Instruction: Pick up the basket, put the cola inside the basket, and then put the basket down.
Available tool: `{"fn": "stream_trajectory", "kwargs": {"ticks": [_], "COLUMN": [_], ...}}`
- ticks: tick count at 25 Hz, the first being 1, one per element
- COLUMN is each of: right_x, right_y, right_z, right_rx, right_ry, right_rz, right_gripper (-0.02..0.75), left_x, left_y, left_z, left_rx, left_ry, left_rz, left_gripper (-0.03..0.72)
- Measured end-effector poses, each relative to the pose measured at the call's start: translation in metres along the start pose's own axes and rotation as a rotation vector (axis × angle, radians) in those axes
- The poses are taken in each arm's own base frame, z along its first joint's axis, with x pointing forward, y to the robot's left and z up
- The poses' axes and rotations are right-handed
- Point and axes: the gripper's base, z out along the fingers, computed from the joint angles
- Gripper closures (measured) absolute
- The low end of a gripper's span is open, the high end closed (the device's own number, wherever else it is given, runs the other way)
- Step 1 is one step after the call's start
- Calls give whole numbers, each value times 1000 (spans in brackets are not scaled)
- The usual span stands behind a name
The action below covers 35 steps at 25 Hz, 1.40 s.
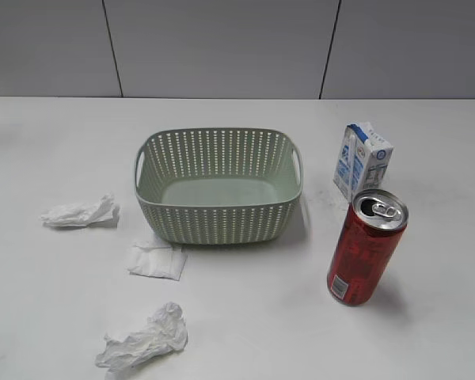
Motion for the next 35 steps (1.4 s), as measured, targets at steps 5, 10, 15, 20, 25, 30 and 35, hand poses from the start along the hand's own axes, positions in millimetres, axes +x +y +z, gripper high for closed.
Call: {"fn": "stream_trajectory", "kwargs": {"ticks": [5,10,15,20,25,30,35], "right_x": [0,0,0,0,0,0,0], "right_y": [0,0,0,0,0,0,0], "right_z": [0,0,0,0,0,0,0], "right_rx": [0,0,0,0,0,0,0], "right_ry": [0,0,0,0,0,0,0], "right_rz": [0,0,1,1,2,2,2], "right_gripper": [248,248,248,248,248,248,248], "left_x": [0,0,-1,-16,-41,-68,-100], "left_y": [0,0,0,-3,-8,-6,-2], "left_z": [0,0,0,-8,3,34,73], "left_rx": [0,0,0,29,116,132,115], "left_ry": [0,0,-5,-137,-203,-169,-40], "left_rz": [0,0,0,-21,-112,-189,-213], "left_gripper": [167,167,167,167,167,167,167]}}
